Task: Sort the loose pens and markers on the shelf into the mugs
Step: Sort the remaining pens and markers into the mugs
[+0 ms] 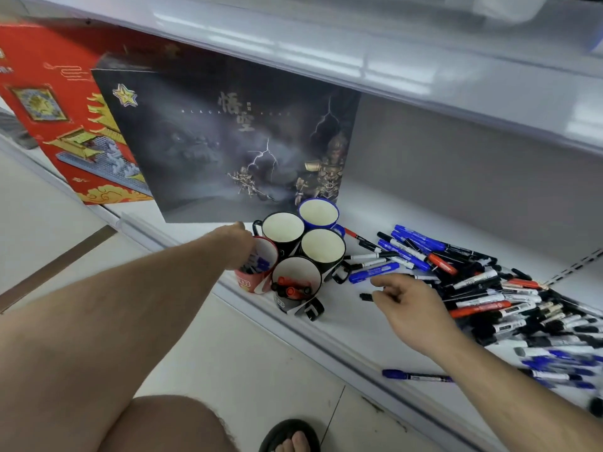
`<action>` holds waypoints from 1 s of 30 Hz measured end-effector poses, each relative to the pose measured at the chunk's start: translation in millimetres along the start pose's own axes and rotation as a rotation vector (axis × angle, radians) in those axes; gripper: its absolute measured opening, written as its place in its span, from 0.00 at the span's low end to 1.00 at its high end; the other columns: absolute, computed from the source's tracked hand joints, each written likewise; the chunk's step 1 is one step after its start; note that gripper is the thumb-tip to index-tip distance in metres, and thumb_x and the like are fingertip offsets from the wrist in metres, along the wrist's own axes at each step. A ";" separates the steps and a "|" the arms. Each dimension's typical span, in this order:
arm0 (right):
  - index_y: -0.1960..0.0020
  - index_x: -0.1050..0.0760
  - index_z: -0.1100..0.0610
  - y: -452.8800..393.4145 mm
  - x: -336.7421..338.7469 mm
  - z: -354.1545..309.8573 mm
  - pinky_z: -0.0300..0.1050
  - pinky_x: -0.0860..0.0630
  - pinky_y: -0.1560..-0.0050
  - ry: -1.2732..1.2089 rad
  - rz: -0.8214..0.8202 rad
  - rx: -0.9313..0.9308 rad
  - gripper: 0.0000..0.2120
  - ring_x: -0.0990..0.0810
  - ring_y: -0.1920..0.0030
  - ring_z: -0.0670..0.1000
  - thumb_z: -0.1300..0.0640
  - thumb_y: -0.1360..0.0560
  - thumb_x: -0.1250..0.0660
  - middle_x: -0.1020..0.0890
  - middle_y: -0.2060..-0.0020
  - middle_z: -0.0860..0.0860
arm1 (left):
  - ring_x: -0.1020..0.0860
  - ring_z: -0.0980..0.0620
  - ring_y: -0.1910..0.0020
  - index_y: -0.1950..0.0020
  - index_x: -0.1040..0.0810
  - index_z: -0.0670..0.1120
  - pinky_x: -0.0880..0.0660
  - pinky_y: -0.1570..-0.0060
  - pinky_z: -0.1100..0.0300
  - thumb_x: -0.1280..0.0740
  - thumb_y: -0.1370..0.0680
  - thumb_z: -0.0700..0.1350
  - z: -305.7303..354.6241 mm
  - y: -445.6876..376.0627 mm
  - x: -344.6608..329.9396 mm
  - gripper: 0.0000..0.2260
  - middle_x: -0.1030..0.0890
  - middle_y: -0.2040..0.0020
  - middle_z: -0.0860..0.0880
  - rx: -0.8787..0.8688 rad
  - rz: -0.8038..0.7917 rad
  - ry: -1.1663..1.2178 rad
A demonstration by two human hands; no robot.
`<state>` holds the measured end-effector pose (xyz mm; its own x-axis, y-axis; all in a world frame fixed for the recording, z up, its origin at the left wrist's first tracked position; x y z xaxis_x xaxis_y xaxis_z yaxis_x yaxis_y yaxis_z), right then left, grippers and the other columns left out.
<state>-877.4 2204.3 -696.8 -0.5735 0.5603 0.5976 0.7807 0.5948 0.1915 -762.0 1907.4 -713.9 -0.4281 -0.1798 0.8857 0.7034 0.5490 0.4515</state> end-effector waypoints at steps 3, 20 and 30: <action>0.45 0.19 0.49 0.1 7.1 19.4 0.35 0.31 0.63 0.008 0.006 -0.028 0.09 0.26 0.72 0.39 0.58 0.23 0.32 0.20 0.61 0.44 | 0.23 0.46 0.43 0.36 0.24 0.45 0.23 0.49 0.57 0.34 0.22 0.40 19.9 -5.2 4.4 0.15 0.23 0.41 0.45 -0.053 0.043 -0.218; 0.58 0.19 0.56 37.7 133.2 98.9 0.40 0.26 0.69 -0.073 0.351 -0.313 0.09 0.26 0.72 0.50 0.62 0.22 0.35 0.20 0.69 0.50 | 0.29 0.48 0.39 0.37 0.23 0.54 0.32 0.40 0.54 0.39 0.22 0.54 187.6 52.3 74.2 0.16 0.22 0.41 0.52 -0.591 0.512 -0.289; 0.29 0.29 0.49 59.9 73.6 182.5 0.45 0.31 0.35 0.521 -0.075 -0.359 0.22 0.28 0.34 0.53 0.57 0.23 0.38 0.27 0.32 0.51 | 0.31 0.47 0.33 0.30 0.28 0.51 0.32 0.36 0.50 0.36 0.21 0.55 332.3 67.9 -80.7 0.20 0.28 0.32 0.48 -0.648 0.039 -0.163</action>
<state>-918.1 2386.4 -783.4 -0.5045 0.1166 0.8555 0.8295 0.3406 0.4427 -868.3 2230.4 -790.8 -0.4402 -0.0162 0.8977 0.8967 -0.0583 0.4387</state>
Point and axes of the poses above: each hand's wrist, its own y-axis away from the middle knuckle, its own x-axis out of the back of the hand, z = x × y, the point moved 7 cm from there along -y, towards the middle knuckle
